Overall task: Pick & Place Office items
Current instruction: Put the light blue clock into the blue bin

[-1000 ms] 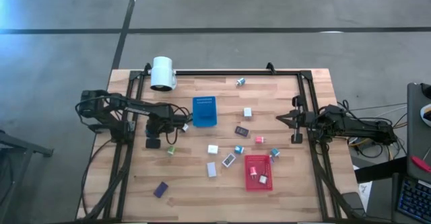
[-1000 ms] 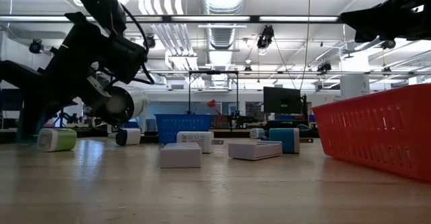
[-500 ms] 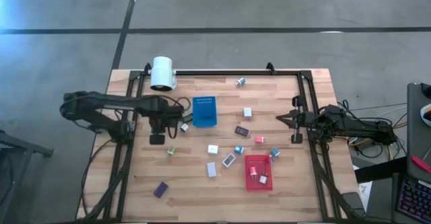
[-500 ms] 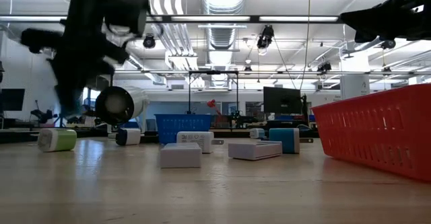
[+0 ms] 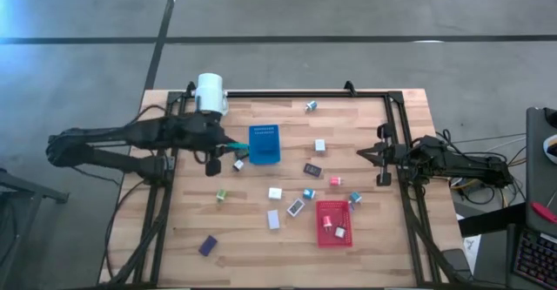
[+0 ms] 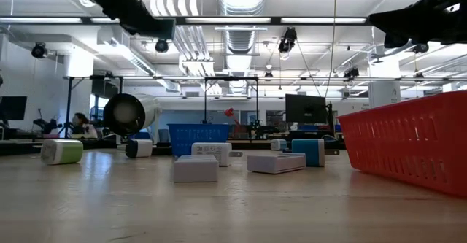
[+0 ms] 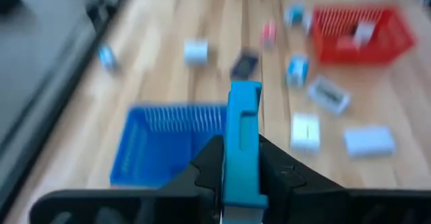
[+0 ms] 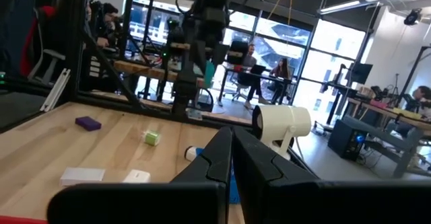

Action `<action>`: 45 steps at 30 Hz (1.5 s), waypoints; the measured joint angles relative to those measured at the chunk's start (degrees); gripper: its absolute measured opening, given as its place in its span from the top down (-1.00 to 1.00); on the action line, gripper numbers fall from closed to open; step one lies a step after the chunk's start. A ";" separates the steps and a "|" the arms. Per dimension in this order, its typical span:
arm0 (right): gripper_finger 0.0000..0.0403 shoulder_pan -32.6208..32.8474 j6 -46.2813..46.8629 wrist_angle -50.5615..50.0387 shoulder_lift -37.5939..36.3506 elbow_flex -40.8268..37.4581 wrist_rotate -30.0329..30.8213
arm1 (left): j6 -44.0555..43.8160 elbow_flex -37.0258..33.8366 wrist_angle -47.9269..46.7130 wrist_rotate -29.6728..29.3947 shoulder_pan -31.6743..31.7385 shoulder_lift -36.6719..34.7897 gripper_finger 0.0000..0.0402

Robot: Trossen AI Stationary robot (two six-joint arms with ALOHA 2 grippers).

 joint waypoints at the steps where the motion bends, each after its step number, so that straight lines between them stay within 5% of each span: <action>1: 0.96 -0.01 0.13 -0.01 -0.01 -0.09 -0.01 | 0.17 -1.57 2.64 0.13 0.00 -1.50 0.71; 16: 0.96 -0.02 1.64 -0.07 -0.01 -0.61 -0.01 | -0.31 -31.78 39.65 0.72 0.02 -27.53 0.71; 30: 0.96 -0.01 1.57 0.13 -0.04 -0.94 -0.01 | 3.54 -41.26 41.60 0.72 0.04 -45.94 0.71; 45: 0.96 0.00 1.55 0.33 -0.04 -1.29 0.05 | 6.21 -45.96 37.76 0.89 0.04 -49.72 0.71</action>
